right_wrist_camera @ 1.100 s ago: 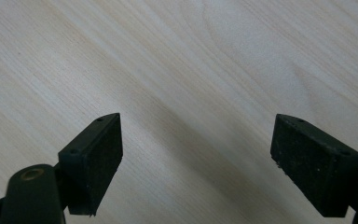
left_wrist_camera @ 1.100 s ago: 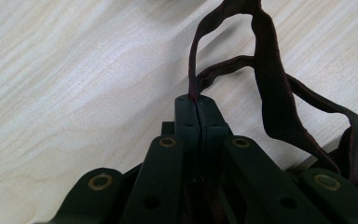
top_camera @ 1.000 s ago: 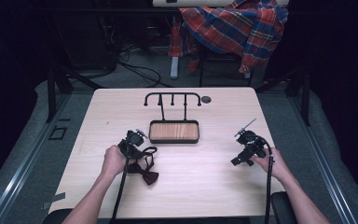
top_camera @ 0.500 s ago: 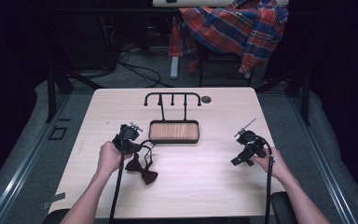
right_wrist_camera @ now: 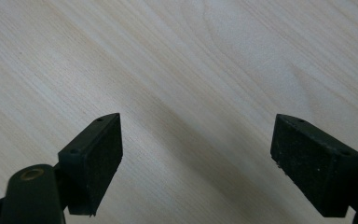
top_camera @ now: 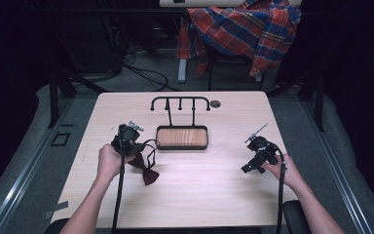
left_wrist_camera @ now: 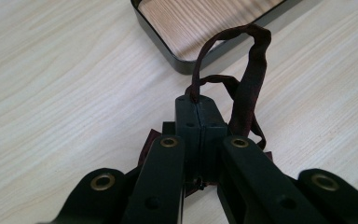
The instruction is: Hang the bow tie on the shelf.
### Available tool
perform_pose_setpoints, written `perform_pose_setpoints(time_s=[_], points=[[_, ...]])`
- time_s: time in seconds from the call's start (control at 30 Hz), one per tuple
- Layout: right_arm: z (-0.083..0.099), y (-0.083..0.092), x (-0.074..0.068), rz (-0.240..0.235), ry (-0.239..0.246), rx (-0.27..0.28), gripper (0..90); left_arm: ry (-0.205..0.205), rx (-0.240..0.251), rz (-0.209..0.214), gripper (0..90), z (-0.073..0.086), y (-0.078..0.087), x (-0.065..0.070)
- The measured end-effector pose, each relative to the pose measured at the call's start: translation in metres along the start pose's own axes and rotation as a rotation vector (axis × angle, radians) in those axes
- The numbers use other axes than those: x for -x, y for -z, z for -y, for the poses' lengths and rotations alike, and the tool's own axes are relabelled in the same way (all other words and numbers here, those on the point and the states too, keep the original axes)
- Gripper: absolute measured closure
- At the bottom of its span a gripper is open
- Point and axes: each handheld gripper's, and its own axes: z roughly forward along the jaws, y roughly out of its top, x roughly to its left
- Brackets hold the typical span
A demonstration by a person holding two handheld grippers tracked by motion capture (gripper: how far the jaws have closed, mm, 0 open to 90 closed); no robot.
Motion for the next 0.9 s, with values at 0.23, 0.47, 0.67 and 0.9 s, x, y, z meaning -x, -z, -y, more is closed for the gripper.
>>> perform_pose_setpoints(time_s=[0.23, 0.47, 0.67, 0.9], points=[[0.000, 0.000, 0.000, 0.003, 0.004, -0.005, 16.5, 0.008, 0.022, -0.010, 89.5, -0.001, 0.007, -0.004], [0.001, -0.001, -0.002, -0.002, -0.023, 0.043, 16.6, 0.005, 0.040, -0.010, 89.5, -0.005, 0.011, -0.006], [0.000, 0.001, 0.000, 0.000, -0.001, 0.010, 16.6, 0.003, 0.055, -0.010, 89.5, -0.006, 0.016, -0.008], [0.001, 0.001, 0.002, 0.011, -0.006, 0.010, 16.6, -0.007, 0.065, -0.014, 89.5, -0.009, 0.021, -0.007]])
